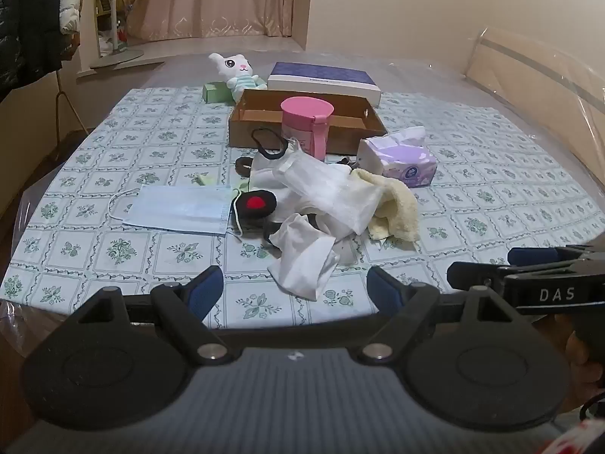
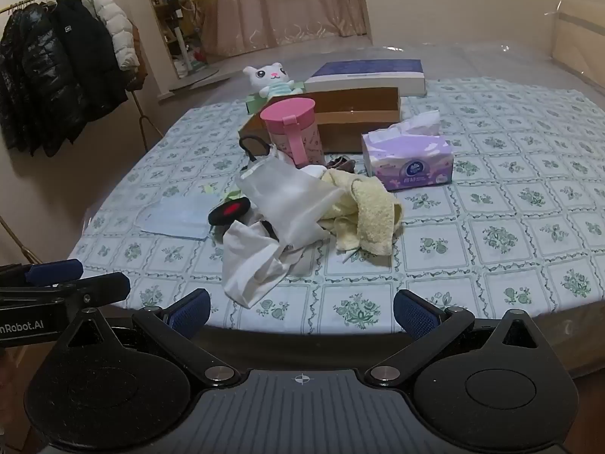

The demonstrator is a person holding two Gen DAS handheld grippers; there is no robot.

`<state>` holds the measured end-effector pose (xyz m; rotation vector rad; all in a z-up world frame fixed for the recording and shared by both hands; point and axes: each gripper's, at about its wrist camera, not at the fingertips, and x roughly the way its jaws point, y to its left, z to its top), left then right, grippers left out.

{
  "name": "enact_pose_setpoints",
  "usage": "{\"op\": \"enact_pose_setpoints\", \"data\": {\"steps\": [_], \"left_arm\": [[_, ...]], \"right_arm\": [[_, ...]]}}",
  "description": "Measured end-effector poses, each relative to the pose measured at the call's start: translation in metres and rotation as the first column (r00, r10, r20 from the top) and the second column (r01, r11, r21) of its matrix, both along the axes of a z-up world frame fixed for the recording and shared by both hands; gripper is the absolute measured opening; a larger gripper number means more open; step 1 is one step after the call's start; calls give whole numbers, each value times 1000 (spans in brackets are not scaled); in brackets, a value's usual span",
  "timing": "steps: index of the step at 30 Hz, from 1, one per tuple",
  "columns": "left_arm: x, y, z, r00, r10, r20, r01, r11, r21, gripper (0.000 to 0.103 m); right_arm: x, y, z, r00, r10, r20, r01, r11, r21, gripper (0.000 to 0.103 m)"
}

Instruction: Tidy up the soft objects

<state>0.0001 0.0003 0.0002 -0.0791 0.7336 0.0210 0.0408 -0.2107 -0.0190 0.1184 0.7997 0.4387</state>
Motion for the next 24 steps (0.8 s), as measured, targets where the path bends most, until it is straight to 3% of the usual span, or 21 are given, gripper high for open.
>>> {"op": "enact_pose_setpoints", "data": {"steps": [24], "left_arm": [[-1, 4, -5, 1000, 3, 3, -3, 1000, 1, 82]], "right_arm": [[1, 0, 0, 1000, 1, 8, -1, 1000, 3, 103]]}}
